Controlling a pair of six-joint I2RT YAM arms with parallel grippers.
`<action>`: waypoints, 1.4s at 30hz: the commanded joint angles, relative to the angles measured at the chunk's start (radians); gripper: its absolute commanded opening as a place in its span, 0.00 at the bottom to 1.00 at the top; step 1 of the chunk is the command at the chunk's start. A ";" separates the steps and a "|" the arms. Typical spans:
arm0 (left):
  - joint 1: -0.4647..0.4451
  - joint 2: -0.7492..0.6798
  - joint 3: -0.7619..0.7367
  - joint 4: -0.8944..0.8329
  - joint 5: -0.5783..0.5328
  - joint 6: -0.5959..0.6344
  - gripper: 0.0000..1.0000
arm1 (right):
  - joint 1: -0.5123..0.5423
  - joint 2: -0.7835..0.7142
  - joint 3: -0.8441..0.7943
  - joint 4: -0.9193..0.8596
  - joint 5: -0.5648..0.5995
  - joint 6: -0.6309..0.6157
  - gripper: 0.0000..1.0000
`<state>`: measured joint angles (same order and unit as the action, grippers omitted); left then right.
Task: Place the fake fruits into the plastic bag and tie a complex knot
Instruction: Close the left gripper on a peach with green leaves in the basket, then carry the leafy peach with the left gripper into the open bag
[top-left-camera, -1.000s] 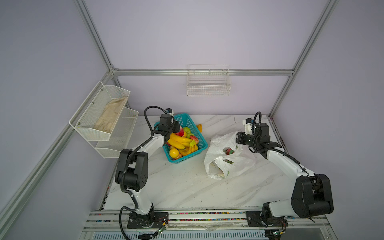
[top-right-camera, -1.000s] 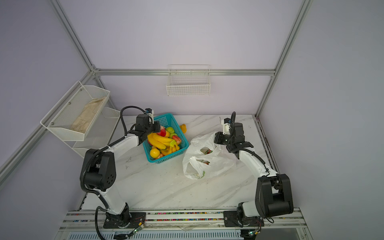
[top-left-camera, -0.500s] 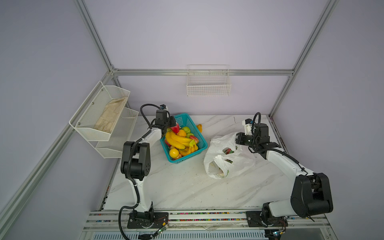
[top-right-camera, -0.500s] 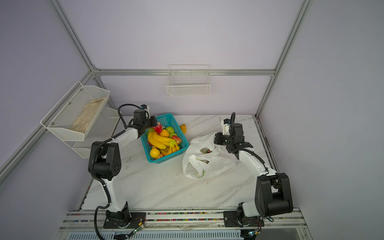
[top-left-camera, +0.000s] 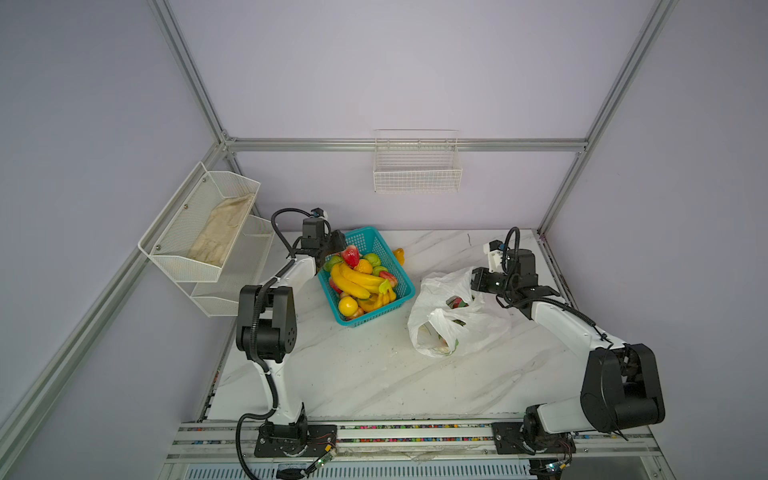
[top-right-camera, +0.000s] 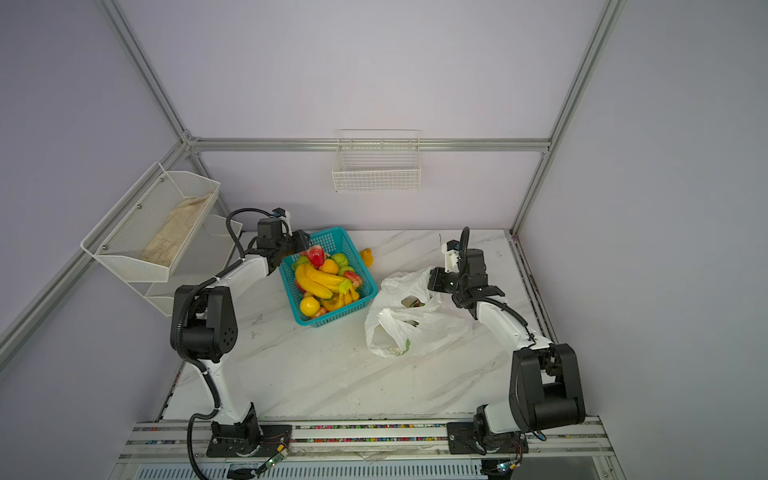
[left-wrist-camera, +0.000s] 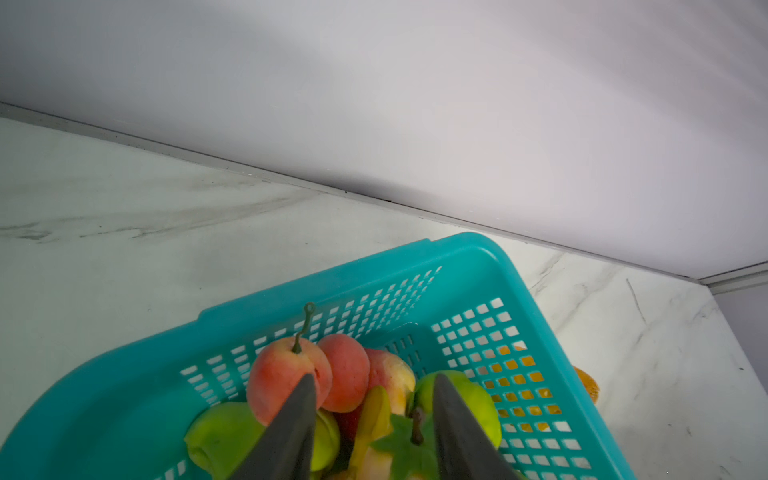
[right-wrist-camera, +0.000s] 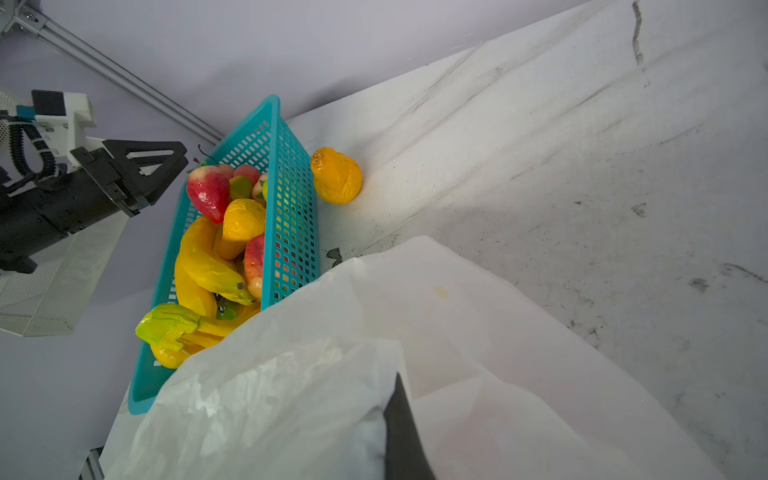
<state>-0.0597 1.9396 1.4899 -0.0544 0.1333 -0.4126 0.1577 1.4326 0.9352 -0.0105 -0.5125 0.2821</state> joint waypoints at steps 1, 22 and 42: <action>0.000 -0.116 -0.058 0.039 0.050 -0.023 0.55 | -0.001 0.002 -0.019 0.025 0.005 -0.010 0.00; -0.107 -0.007 0.119 -0.281 -0.065 0.290 0.86 | -0.002 0.017 -0.022 0.027 -0.008 -0.016 0.00; -0.118 0.073 0.252 -0.336 -0.087 0.298 0.53 | -0.002 -0.014 -0.034 0.013 0.009 -0.022 0.00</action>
<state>-0.1726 2.0495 1.6478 -0.3908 0.0486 -0.1112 0.1577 1.4399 0.9115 0.0090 -0.5121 0.2749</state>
